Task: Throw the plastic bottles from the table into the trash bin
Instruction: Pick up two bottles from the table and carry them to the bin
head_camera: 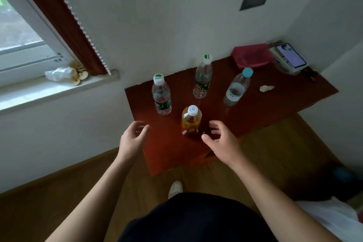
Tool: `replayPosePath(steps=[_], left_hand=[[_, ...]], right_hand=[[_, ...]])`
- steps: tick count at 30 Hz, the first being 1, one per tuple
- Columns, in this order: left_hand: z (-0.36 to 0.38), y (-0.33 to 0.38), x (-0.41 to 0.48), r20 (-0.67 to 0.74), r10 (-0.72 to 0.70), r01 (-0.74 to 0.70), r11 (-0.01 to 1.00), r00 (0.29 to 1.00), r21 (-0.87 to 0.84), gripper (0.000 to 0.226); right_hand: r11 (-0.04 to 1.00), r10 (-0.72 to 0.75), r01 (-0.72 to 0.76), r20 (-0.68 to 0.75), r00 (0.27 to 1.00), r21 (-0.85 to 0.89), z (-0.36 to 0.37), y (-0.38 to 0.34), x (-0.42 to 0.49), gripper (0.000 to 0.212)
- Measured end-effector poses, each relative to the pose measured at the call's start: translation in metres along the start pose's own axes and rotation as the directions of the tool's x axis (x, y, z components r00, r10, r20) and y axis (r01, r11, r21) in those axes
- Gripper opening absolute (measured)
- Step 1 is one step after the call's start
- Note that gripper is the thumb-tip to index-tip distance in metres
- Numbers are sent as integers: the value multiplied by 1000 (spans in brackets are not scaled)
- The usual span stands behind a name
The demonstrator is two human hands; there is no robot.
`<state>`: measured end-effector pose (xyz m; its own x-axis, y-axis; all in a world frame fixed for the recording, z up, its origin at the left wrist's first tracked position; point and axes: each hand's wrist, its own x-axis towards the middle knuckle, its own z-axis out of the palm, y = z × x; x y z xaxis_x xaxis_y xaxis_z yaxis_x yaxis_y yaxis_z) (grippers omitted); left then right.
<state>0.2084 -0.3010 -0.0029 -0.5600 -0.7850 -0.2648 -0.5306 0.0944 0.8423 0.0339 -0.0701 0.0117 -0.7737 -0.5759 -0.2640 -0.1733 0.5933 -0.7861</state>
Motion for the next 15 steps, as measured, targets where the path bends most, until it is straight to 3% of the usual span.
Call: replayPosePath(steps=[9,12,15], left_hand=[[19,34,86,135,10,-18,998,991,54,111],[22,35,109,190,4,-11,999,982,39,116],[29,37,119,206,15,-29,998,978,62,101]], right_hand=[[999,31,-31,-6,999,-27,14,-12,36,90],[999,4,-3,21,1000,-36,25,-18,46,96],[998,-24,25,20,1000,-60,32,-19,55,94]])
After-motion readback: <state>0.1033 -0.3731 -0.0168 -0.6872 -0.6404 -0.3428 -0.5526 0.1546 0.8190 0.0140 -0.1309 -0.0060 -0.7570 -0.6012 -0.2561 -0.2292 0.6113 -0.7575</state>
